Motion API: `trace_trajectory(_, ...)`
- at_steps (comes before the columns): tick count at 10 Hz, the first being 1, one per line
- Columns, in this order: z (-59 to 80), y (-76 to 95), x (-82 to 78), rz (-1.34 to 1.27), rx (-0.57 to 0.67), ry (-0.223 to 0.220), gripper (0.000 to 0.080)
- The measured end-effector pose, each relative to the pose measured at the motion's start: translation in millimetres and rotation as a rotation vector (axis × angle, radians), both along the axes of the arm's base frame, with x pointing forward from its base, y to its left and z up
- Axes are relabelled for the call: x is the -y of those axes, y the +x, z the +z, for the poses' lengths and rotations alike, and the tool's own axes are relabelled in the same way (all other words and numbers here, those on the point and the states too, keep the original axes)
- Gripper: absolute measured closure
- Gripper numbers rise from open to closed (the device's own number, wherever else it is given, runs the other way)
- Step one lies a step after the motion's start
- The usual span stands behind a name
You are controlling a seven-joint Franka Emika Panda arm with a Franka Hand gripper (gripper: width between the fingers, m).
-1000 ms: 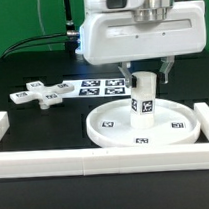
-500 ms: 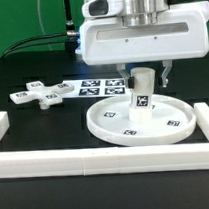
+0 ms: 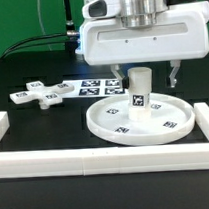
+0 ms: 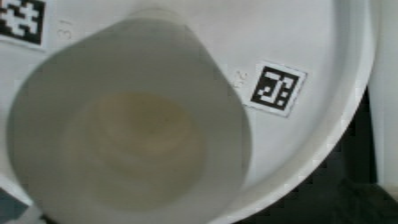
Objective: Assemble round table
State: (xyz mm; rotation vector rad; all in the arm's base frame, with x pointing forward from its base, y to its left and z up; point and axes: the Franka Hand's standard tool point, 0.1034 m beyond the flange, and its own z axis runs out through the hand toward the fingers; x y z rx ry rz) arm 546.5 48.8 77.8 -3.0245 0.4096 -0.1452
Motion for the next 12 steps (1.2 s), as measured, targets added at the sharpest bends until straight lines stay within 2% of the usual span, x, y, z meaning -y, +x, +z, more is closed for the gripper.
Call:
trace_trajectory(2,5.8,-3.8,4.4,0.067,0.002,-0.007,0.0152)
trace_trajectory(3,8.7,-15.0,5.2,0.065,-0.003,-0.007,0.0150)
trace_trajectory(5,4.6,-32.5,8.3,0.029,-0.012,-0.001,0.0150)
trace_trajectory(12,0.0,-32.0,3.1,0.093,-0.006,-0.013,0.0162)
